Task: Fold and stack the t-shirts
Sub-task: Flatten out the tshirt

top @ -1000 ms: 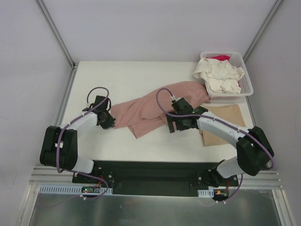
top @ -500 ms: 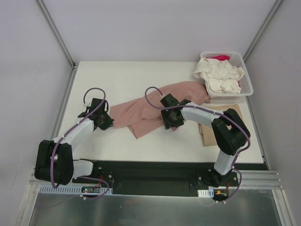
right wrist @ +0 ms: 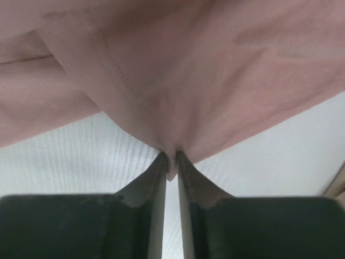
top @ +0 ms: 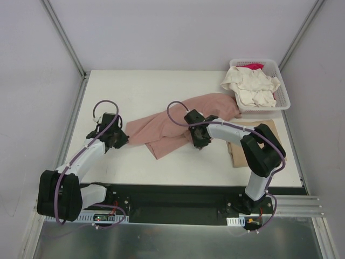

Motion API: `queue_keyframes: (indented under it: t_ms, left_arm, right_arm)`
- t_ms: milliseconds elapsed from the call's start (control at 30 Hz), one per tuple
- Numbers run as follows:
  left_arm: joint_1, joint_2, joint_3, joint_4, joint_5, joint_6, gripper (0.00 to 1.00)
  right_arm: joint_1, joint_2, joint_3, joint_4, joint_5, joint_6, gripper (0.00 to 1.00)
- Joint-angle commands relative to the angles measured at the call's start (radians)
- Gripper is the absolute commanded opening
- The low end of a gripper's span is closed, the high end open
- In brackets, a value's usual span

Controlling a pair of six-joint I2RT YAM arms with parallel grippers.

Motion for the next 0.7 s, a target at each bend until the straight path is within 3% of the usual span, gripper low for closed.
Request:
queue_keyframes:
  t_ms: [0, 33, 233, 400, 533, 667]
  left_arm:
    - [0.003, -0.048, -0.011, -0.011, -0.014, 0.020, 0.00]
    - [0.003, -0.053, -0.011, -0.011, -0.014, 0.020, 0.00]
    - [0.003, -0.106, 0.039, -0.037, 0.008, 0.047, 0.00]
    - [0.003, -0.255, 0.127, -0.081, 0.014, 0.073, 0.00]
    - [0.003, -0.400, 0.270, -0.137, 0.023, 0.102, 0.00]
    - [0.003, -0.491, 0.430, -0.174, 0.019, 0.132, 0.00]
  right_arm:
    - [-0.006, 0.010, -0.060, -0.050, 0.096, 0.063, 0.09]
    - [-0.006, 0.002, -0.063, -0.054, 0.141, 0.069, 0.01]
    - [-0.005, -0.157, -0.036, -0.061, 0.280, 0.014, 0.00]
    - [-0.002, -0.427, 0.015, -0.053, 0.467, -0.070, 0.01]
    - [-0.002, -0.596, 0.119, -0.067, 0.583, -0.188, 0.01]
    - [-0.002, -0.758, 0.262, -0.094, 0.601, -0.287, 0.01]
